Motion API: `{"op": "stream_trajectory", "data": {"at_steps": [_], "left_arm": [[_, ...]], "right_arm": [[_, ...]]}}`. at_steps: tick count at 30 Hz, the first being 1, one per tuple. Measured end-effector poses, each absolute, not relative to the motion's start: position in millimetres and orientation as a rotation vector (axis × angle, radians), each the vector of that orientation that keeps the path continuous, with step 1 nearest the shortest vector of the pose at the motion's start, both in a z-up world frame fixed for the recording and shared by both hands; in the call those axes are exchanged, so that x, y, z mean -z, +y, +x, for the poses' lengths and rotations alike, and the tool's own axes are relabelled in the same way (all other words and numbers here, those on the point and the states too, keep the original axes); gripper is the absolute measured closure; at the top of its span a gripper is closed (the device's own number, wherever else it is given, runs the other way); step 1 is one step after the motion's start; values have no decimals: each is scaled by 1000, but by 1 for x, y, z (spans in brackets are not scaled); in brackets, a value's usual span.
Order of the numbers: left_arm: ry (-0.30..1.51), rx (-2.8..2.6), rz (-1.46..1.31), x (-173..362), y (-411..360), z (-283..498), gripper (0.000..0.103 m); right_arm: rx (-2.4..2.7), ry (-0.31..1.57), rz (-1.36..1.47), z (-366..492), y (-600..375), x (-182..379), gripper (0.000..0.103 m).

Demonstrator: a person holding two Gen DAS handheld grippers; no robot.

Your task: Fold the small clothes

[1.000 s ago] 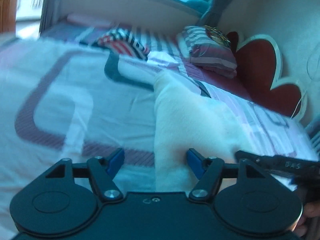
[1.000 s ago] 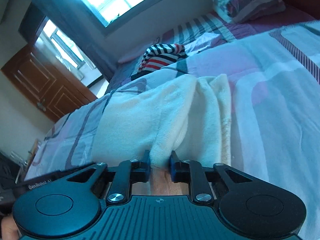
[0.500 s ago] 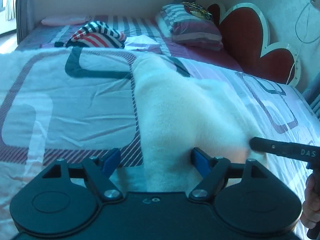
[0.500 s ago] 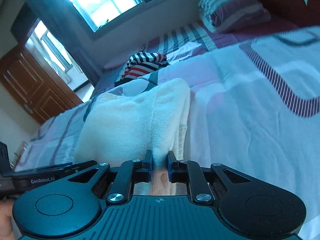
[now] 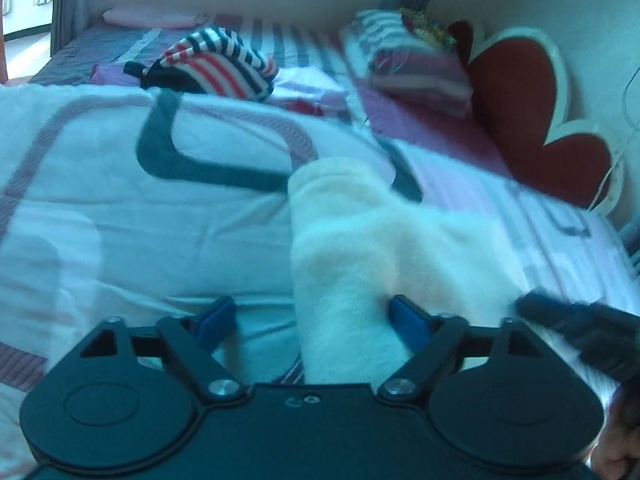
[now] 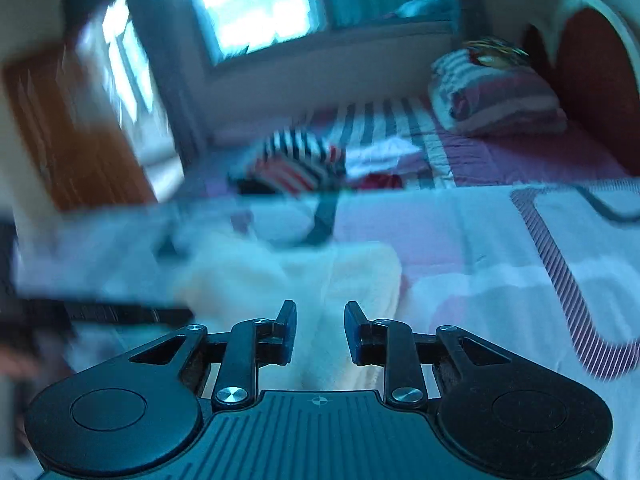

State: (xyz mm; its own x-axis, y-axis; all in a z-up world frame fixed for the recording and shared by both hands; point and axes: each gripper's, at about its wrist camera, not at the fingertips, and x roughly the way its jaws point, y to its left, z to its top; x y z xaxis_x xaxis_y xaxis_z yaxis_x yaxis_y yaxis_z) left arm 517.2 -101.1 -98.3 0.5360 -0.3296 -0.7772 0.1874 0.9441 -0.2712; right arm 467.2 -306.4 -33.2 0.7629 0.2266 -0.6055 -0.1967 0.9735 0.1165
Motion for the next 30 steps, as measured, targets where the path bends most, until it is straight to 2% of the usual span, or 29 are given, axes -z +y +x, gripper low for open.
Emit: {"op": "stream_trajectory", "data": {"at_steps": [1, 2, 5, 7, 8, 12, 15, 17, 30], "left_arm": [[943, 304, -117, 99, -109, 515, 13], [934, 297, -91, 98, -115, 512, 13], [943, 304, -77, 96, -118, 510, 13], [928, 310, -77, 86, -113, 501, 24], [906, 317, -74, 80, -110, 493, 25], [874, 314, -86, 75, -101, 451, 25], [944, 305, -62, 92, -108, 441, 21], [921, 302, -9, 97, -117, 434, 18], [957, 264, 0, 91, -106, 378, 21]], "right_arm": [[-200, 697, -11, 474, -304, 48, 66], [-187, 682, 0, 475, -309, 52, 52], [-177, 697, 12, 473, -318, 50, 52], [-172, 660, -29, 459, -314, 42, 53], [-176, 644, -30, 450, -314, 39, 54], [-252, 628, -1, 419, -306, 33, 55], [-182, 698, -108, 419, -289, 54, 55], [-166, 710, -11, 424, -299, 61, 54], [-188, 746, 45, 355, -296, 41, 58]]}}
